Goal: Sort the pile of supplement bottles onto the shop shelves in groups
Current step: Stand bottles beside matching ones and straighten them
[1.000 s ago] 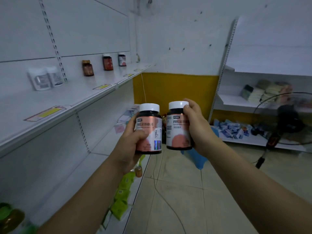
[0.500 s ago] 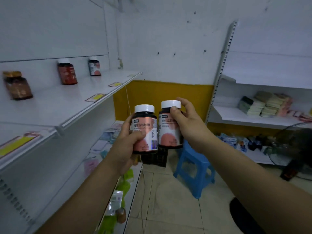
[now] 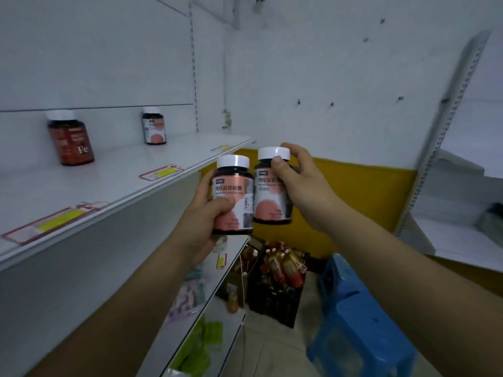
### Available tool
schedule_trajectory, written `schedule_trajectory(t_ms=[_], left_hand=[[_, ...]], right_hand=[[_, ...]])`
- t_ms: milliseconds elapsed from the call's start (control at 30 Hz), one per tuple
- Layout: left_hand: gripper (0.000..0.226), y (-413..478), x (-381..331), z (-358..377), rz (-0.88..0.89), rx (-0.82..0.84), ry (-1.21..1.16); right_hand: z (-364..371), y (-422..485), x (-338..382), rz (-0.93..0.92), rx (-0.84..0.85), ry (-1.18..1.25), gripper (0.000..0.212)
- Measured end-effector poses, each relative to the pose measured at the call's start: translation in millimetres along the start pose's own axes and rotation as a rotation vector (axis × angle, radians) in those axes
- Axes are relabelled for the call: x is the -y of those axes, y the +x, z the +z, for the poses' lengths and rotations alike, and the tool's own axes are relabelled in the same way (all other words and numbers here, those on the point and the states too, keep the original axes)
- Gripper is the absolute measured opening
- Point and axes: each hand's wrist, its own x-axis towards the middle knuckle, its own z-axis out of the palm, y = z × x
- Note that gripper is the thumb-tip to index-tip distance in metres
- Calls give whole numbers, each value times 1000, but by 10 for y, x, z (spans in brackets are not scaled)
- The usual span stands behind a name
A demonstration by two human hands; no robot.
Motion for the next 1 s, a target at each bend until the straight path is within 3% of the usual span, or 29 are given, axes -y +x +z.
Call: schedule_trajectory(t_ms=[267,533,767,1000], left_hand=[[58,1093,-230,176,76,-292,134],[58,1849,-607,-209,170,-565,295],[67,2124,-682,-580,12,-730,521],[71,2301,-591,-741,-94,-871,716]], right_hand=[[-70,1491,-60,-61,206,55,42],[616,2613,-82,-148,420,228,34],[1156,3359,-278,-164,615,178,34],[1514,4056,-637,-257,783,-32,45]])
